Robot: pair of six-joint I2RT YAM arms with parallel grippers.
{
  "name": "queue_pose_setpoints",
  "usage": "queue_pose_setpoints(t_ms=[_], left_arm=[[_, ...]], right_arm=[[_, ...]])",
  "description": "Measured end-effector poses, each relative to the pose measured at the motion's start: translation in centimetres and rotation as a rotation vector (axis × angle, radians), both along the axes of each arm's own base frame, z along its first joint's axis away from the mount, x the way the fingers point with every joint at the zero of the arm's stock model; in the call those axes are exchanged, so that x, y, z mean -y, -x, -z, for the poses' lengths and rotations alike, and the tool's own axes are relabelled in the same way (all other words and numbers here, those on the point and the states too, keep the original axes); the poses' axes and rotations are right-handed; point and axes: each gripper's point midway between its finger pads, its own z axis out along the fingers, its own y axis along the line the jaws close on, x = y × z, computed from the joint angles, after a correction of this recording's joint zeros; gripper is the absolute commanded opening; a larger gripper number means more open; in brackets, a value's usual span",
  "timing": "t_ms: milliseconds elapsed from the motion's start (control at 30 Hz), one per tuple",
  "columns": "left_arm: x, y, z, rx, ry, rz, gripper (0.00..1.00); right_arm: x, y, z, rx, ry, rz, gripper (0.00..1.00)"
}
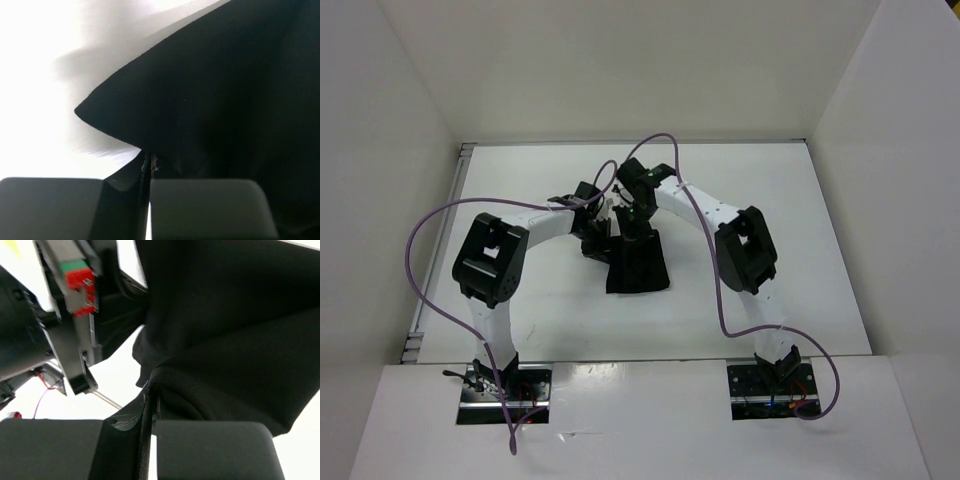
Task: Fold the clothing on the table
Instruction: Fold the skirt
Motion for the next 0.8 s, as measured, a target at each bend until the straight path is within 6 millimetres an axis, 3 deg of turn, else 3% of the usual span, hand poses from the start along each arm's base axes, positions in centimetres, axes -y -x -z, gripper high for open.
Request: queue_pose_setpoints(t_ms=[333, 400, 500, 667, 800], left_arm=[[0.0, 0.1, 0.0, -0.004, -0.002, -0.002, 0.00], [0.0, 0.1, 0.0, -0.005, -0.002, -0.002, 0.00], [-0.1, 0.2, 0.1, -0.008, -0.008, -0.003, 0.00], [-1.7, 0.2, 0.0, -0.030, -0.044, -0.033, 0.00], [-5.0, -0.6, -2.0, 0.006, -0.130, -0.092, 0.01]], right_arm=[[-2.9, 0.3, -0.7, -0.040, -0.160, -0.024, 0.00], [-3.1, 0.6, -0.4, -0.057, -0.175, -0.023, 0.08], [-3.3, 1.0, 0.4, -0.087, -0.188, -0.022, 0.33], [-4.0, 1.7, 0.7, -0.131, -0.246, -0.043, 0.39], [-5.2, 2.3, -1.4, -0.151, -0.360, -0.094, 0.43]])
